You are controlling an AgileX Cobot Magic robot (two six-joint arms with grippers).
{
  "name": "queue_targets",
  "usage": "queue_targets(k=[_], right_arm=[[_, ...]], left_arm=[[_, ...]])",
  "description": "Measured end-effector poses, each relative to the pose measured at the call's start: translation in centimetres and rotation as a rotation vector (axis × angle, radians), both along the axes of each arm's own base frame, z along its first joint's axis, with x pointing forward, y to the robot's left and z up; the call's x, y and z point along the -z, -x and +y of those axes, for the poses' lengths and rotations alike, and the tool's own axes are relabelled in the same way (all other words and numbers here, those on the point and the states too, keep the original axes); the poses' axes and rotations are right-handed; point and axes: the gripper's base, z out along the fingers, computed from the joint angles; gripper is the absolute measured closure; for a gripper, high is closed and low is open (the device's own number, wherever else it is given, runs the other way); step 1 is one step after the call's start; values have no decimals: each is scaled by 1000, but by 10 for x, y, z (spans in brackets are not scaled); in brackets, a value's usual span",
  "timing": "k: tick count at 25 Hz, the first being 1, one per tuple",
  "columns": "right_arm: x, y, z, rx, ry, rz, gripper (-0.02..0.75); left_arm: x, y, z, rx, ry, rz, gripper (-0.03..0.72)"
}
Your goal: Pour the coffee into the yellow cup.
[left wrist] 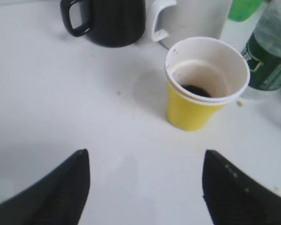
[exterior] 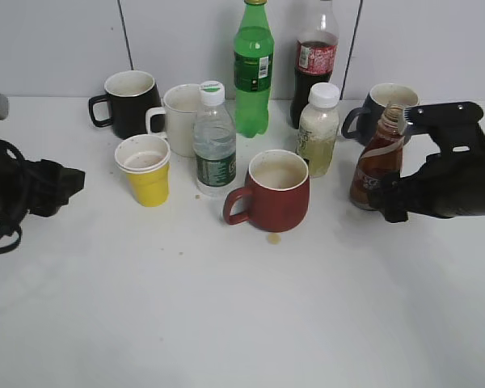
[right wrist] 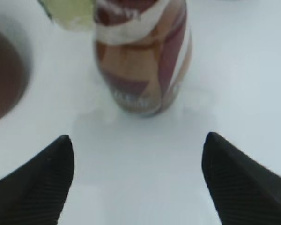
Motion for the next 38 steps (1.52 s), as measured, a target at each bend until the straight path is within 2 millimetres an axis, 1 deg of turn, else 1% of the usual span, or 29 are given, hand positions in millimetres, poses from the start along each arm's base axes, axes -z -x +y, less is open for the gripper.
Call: queue_targets(k=[2, 5, 7, 8, 10, 11, 12, 13, 14, 15, 16, 18, 19, 22, 23, 24, 25, 27, 29, 31, 33, 38], right_arm=[[-17, 11, -2, -8, 2, 47, 112], [-44, 31, -3, -25, 2, 112, 133], [-66, 48, -3, -48, -4, 127, 141], [-75, 56, -3, -60, -6, 143, 143], [-95, 77, -3, -87, -16, 149, 144], [-102, 89, -5, -99, -17, 175, 144], [-112, 100, -6, -110, -25, 173, 146], [-120, 111, -9, -119, -32, 170, 146], [-127, 125, -12, -132, -33, 184, 146], [-133, 135, -15, -143, -32, 183, 146], [-141, 147, -19, -154, -35, 168, 146], [-152, 174, -27, -177, -39, 130, 146], [-153, 186, -31, -185, -40, 114, 146], [-151, 221, -42, -199, -55, 50, 146], [-149, 232, -46, -204, -65, 18, 146], [-146, 243, -49, -208, -75, -17, 147], [-143, 251, -52, -211, -83, -51, 148], [-141, 269, -58, -223, -99, -157, 148], [-142, 284, -63, -236, -111, -252, 148], [-142, 295, -66, -244, -122, -328, 148], [-141, 299, -68, -247, -125, -355, 148], [-141, 300, -68, -252, -126, -363, 148]], left_arm=[[-21, 11, 1, -26, -39, 94, 125], [-47, 27, 5, -62, -64, 200, 125], [-72, 45, 12, -95, -72, 282, 125], [-82, 54, 15, -103, -70, 291, 125], [-98, 69, 20, -113, -74, 309, 125], [-106, 79, 24, -119, -77, 320, 125], [-119, 98, 30, -125, -73, 314, 125], [-124, 110, 35, -129, -71, 313, 126], [-130, 126, 40, -133, -68, 307, 129], [-133, 137, 44, -135, -65, 300, 132], [-136, 152, 49, -128, -75, 300, 141], [-140, 175, 57, -111, -87, 276, 155], [-142, 186, 60, -107, -82, 253, 162], [-142, 217, 70, -97, -52, 150, 183], [-142, 217, 70, -97, -52, 150, 183], [-136, 240, 78, -93, -24, 61, 195], [-131, 252, 82, -86, -11, 7, 197], [-124, 265, 86, -74, -5, -62, 199], [-116, 272, 88, -68, -6, -88, 204], [-111, 270, 88, -64, -15, -74, 213], [-109, 266, 85, -50, -5, -64, 227], [-110, 259, 81, -38, 30, -135, 253]])
